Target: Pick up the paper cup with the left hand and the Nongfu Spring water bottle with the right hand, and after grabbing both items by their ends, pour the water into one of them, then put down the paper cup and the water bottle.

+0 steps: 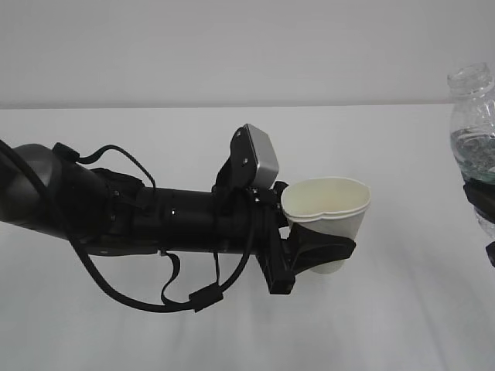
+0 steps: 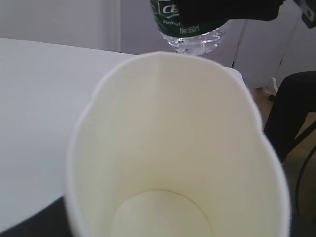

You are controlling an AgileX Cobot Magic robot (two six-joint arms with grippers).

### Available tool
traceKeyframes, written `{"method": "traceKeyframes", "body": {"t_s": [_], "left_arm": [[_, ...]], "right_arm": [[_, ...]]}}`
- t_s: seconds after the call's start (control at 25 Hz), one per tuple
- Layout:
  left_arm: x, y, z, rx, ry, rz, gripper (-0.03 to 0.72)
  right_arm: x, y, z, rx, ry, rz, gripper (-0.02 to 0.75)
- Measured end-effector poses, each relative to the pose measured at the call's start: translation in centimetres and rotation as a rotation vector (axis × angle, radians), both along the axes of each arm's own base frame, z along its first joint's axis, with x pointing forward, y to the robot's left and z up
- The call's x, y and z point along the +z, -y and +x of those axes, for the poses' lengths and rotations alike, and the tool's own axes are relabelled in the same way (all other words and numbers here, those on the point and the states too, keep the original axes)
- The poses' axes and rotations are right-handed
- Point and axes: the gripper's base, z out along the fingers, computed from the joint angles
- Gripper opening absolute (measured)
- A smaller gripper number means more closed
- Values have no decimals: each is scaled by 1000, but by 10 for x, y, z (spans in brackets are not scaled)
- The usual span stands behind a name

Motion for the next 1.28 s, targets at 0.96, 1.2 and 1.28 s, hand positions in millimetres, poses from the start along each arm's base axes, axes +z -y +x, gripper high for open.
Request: {"method": "traceKeyframes", "body": {"t_s": [0.96,1.2,1.28], "left_arm": [[7,19,-5,-50,46,33,393],[6,22,-10,-71,51,39,393],[6,22,-10,-75,53,41,393]], "right_arm": [[-1,0,-1,112,26,-223,358],[-3,1,-1,132,10,-270,358],[-3,1,-2,142,9,-290,358]]}}
